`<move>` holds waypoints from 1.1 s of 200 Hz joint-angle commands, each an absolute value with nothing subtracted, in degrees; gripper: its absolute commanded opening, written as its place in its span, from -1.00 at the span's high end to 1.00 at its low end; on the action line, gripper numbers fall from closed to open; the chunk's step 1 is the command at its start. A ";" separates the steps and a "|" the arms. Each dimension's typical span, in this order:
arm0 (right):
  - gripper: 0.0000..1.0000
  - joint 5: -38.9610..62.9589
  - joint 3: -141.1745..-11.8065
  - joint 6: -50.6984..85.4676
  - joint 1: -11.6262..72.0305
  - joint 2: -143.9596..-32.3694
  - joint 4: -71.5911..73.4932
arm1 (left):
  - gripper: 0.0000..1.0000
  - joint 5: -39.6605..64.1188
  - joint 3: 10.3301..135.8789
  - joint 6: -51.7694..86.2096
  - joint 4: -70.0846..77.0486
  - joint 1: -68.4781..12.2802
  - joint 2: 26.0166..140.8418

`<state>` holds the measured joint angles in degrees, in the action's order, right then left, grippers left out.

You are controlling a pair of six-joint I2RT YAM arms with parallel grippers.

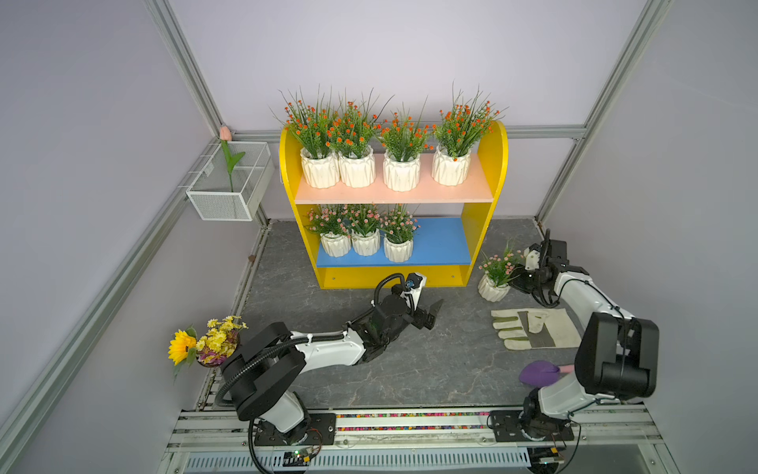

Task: Place the baby's breath potted plants on the rack by color
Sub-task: Pick up the baby's breath potted plant from the center of the board.

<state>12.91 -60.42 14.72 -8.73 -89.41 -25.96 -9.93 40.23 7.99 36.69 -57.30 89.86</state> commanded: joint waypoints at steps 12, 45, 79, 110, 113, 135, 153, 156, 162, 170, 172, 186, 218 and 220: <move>0.78 15.14 -57.35 14.06 -6.85 -83.51 -26.27 | -0.98 -7.44 39.46 6.44 41.14 -57.61 92.63; 0.78 15.00 -55.37 13.54 -4.70 -79.63 -28.02 | -0.98 -6.36 39.07 5.58 44.98 -57.60 95.25; 0.78 15.29 -53.04 13.38 -2.36 -75.64 -29.55 | -0.98 -5.84 38.76 5.40 47.89 -57.66 97.28; 0.78 16.26 -52.04 13.10 0.13 -73.23 -30.77 | -0.99 -4.55 37.45 4.56 52.64 -57.86 98.76; 0.78 16.41 -51.96 13.16 0.41 -73.09 -30.87 | -1.00 -4.52 37.37 4.57 52.84 -57.84 98.92; 0.78 16.88 -51.52 13.62 2.88 -72.53 -30.83 | -1.00 -3.45 37.53 3.99 53.71 -58.08 99.82; 0.78 17.16 -51.07 14.48 4.74 -72.42 -30.02 | -1.00 -3.46 36.94 3.27 56.25 -58.99 100.62; 0.78 17.25 -51.07 14.62 5.04 -72.42 -29.92 | -1.00 -3.51 36.92 3.07 56.67 -59.25 100.72; 0.78 17.39 -50.98 14.90 5.69 -72.49 -29.61 | -1.00 -3.80 36.91 2.63 57.14 -59.69 101.04; 0.78 17.40 -50.98 15.27 6.62 -72.51 -29.06 | -1.00 -3.92 37.20 1.92 57.22 -60.32 101.25; 0.78 17.40 -50.98 15.35 6.77 -72.51 -28.95 | -1.00 -3.95 37.29 1.75 57.13 -60.48 101.34; 0.78 18.04 -51.28 16.03 8.17 -72.68 -28.16 | -1.00 -5.36 38.04 0.31 56.78 -61.87 101.85; 0.78 18.78 -52.72 17.18 11.18 -73.21 -27.69 | -1.00 -8.32 39.02 -1.99 58.71 -64.26 103.38; 0.78 18.85 -52.75 17.24 11.34 -73.21 -27.64 | -1.00 -8.60 39.09 -2.06 58.89 -64.32 103.47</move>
<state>15.70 -51.35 15.38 9.58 -73.93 -31.38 -5.89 37.93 0.78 55.18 -63.02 102.08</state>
